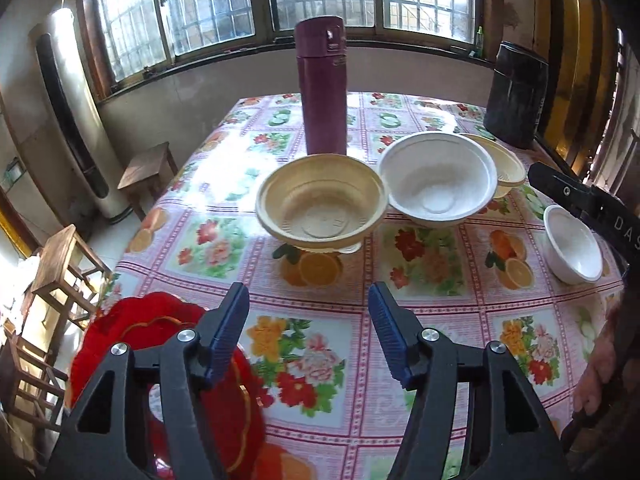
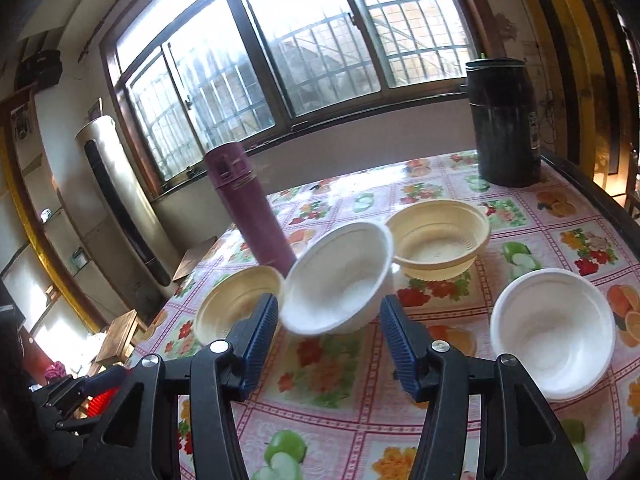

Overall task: Organize plates and bowls
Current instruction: 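Move the left gripper to the white paper bowl and grasp its rim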

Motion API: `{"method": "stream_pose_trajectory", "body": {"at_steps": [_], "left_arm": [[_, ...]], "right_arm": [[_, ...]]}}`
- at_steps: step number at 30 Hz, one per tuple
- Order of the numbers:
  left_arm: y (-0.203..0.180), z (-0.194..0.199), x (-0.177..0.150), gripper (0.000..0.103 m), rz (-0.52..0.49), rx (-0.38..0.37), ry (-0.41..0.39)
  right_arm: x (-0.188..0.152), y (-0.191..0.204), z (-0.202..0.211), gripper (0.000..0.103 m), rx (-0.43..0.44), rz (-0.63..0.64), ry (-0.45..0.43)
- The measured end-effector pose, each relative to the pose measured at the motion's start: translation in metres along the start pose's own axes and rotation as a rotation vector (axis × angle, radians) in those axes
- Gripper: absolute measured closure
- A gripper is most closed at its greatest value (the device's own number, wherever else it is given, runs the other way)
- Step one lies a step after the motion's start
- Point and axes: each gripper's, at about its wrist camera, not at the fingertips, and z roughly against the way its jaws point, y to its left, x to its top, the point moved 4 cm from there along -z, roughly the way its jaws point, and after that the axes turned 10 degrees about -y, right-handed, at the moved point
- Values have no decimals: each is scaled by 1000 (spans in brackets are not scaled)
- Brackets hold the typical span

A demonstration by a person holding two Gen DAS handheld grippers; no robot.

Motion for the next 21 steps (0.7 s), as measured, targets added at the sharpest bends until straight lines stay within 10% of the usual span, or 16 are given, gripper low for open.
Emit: {"method": "stream_pose_trajectory", "body": {"at_steps": [9,17,19,21], "left_arm": [[-37,-55,5,33,146,-137,182],[-29,-70,3,33,150,-89,202],[-28,-72,2,33,153,-87,209],[-27,-72,1,33,155,-86,210]], "right_arm": [[6,-39,-45,46,-15,-107,99],[-6,-37,-88,49,-63,-155,184],[-8,-38,-95,56,-87,-162,200],[-12,-43,-103,85,-102,-182,232]]}}
